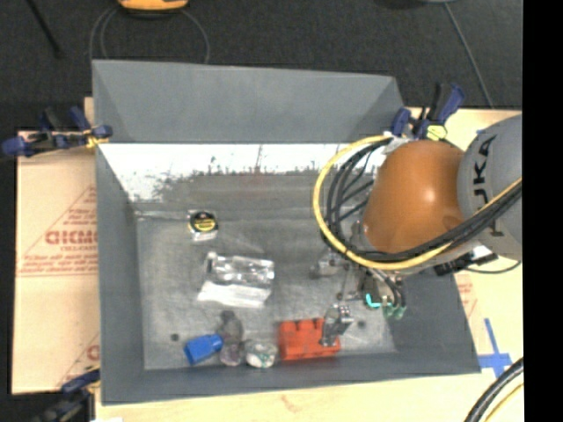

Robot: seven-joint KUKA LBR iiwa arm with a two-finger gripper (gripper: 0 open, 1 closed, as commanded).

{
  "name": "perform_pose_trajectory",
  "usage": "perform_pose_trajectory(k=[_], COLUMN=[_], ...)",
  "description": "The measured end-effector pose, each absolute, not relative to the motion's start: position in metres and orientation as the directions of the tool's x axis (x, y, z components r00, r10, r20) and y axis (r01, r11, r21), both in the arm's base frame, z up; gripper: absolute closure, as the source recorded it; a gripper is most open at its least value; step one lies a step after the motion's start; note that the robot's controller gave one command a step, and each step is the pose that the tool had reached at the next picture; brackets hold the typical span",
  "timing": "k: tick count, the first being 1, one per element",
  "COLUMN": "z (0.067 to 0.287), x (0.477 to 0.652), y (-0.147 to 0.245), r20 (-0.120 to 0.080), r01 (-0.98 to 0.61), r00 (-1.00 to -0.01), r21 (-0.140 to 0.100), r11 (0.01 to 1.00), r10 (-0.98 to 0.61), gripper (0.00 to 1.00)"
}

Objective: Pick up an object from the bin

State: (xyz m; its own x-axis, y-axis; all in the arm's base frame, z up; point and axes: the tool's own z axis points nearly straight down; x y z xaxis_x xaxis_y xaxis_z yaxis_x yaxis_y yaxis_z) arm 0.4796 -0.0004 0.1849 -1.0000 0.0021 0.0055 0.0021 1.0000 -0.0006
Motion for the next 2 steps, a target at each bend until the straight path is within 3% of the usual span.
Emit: perform_pose_trajectory(k=[1, 2], z=[0.074, 0.0762], x=[0.4822, 0.4817], y=[-0.0272, -0.0273], r20=[-0.011, -0.009], r01=[0.053, 0.051], r00=[-0.999, -0.999], r21=[0.002, 0.001], r11=[0.999, 0.999], r10=[0.053, 0.051], gripper=[0.0, 1.0])
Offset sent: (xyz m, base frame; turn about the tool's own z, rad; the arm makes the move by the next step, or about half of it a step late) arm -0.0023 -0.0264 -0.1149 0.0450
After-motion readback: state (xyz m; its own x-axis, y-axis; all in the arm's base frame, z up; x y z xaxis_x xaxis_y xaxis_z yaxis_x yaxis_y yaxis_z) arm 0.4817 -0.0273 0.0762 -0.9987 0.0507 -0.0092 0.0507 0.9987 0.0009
